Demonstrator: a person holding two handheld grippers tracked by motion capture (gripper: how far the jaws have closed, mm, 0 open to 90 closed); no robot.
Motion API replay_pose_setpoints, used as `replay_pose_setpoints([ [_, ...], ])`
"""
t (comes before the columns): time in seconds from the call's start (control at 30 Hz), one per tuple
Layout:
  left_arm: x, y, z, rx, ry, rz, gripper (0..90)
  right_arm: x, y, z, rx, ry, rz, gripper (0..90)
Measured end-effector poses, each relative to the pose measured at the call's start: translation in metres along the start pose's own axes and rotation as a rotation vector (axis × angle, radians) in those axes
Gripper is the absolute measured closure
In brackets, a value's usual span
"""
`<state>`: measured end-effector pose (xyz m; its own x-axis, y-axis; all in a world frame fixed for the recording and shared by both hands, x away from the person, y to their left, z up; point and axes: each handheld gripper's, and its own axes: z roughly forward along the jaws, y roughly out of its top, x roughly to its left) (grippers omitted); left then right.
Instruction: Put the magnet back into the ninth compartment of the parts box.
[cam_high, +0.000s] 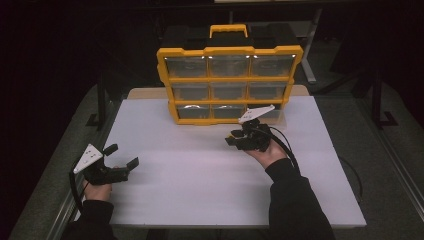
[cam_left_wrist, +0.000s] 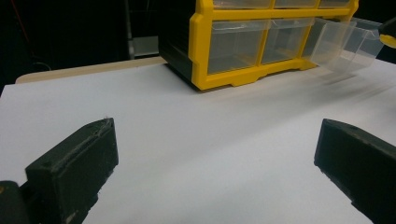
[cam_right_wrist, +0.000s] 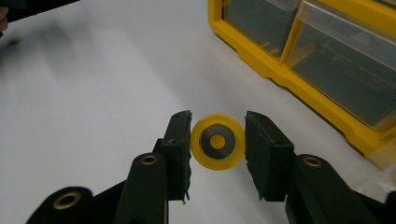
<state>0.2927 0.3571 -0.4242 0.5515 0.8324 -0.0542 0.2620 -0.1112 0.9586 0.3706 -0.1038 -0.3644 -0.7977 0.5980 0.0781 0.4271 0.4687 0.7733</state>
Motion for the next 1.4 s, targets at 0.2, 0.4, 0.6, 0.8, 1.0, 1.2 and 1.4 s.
replay_pose_setpoints([
  [0.2,0.0,0.0,0.0,0.001,0.0,0.0,0.0,-0.006,0.0,-0.004,-0.006,-0.012,0.013,60.7],
  [0.4,0.0,0.0,0.0,0.001,0.0,-0.001,0.0,-0.01,0.0,-0.009,-0.017,-0.025,0.02,60.7],
  [0.6,0.0,0.0,0.0,0.002,0.001,-0.001,0.0,-0.014,0.0,-0.015,-0.027,-0.037,0.028,60.7],
  [0.8,0.0,0.0,0.0,0.003,-0.001,-0.001,0.0,-0.018,-0.001,-0.02,-0.029,-0.053,0.031,60.7],
  [1.0,0.0,0.0,0.0,0.002,-0.002,0.0,0.0,-0.023,-0.002,-0.025,-0.043,-0.067,0.042,60.7],
  [1.2,0.0,0.0,0.0,0.003,-0.001,0.001,0.0,-0.028,-0.003,-0.035,-0.077,-0.085,0.054,60.6],
  [1.4,0.0,0.0,0.0,0.003,-0.001,-0.001,0.0,-0.035,-0.004,-0.045,-0.092,-0.115,0.067,60.7],
])
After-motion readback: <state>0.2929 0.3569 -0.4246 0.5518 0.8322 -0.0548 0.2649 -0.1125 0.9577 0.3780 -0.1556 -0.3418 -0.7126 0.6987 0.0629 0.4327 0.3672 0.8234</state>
